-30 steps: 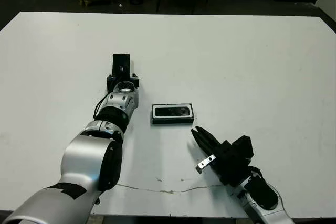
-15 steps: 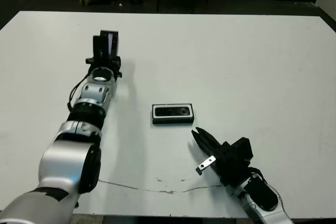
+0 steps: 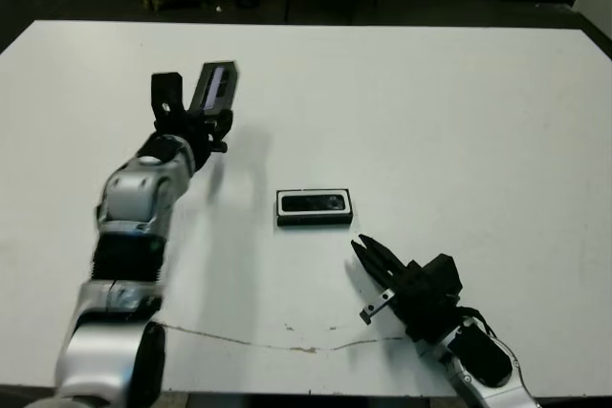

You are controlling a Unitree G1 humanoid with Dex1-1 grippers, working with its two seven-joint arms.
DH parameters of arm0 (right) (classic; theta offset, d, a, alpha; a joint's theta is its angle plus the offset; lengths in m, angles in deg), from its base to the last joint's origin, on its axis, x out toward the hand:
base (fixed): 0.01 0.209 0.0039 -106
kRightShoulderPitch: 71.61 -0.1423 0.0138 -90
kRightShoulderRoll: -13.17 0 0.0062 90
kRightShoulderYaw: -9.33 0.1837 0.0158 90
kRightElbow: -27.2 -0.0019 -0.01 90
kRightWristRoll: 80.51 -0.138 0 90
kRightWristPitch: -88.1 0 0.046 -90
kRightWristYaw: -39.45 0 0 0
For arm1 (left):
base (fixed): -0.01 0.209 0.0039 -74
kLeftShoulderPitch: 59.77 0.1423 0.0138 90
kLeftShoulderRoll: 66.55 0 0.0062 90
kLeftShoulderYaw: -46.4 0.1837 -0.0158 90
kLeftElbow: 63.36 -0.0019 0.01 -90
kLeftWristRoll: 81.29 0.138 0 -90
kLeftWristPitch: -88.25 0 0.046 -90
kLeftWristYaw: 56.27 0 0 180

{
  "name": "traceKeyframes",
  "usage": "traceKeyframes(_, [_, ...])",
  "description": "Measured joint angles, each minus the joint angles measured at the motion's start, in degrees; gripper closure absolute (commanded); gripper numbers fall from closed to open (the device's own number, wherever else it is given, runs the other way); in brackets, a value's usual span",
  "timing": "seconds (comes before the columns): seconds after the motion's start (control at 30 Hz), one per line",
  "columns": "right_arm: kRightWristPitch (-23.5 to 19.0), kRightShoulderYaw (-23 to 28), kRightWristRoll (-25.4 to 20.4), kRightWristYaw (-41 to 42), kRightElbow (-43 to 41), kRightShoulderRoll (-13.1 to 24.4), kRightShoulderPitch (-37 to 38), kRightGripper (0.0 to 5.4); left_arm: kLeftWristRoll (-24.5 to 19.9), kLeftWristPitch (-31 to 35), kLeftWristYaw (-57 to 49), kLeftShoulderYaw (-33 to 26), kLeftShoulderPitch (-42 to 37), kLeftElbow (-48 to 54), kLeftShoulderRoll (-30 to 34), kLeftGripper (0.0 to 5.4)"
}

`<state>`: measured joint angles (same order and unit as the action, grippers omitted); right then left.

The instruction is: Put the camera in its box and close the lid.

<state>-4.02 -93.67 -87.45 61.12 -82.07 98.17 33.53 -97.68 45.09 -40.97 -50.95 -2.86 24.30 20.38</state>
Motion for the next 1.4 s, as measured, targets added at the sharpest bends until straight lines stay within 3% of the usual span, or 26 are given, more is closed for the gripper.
traceKeyframes(0.17, [1.1,3.9,-6.5,3.6,3.0,-0.1,-1.1,5.4,-3.8,1.0,17.7,3.4,0.9,6.5,14.1,3.15])
traceKeyframes(0.3, [-2.6,6.9,-11.4,3.6,0.3,0.0,-1.3,5.4,-3.5,-2.8,30.1,7.6,0.6,7.3,23.7,3.15])
traceKeyframes(0.6, [-4.5,13.1,-12.9,4.1,-0.2,2.9,-4.6,5.4,1.2,-16.9,49.3,17.3,-5.3,2.7,31.1,3.15])
traceKeyframes(0.77, [-8.6,16.7,-14.9,3.6,-1.6,5.2,-5.6,5.4,3.3,-20.2,56.2,21.4,-9.1,-0.8,31.2,3.15])
traceKeyframes(1.03, [-13.6,19.7,-19.4,3.4,-5.1,6.4,-4.8,5.4,2.9,-20.1,59.3,24.3,-12.3,-3.6,24.9,3.15])
traceKeyframes(1.4, [-13.6,20.1,-19.2,5.1,-3.6,7.0,-3.0,5.4,4.2,-25.6,60.3,26.1,-14.3,-12.5,16.8,3.15])
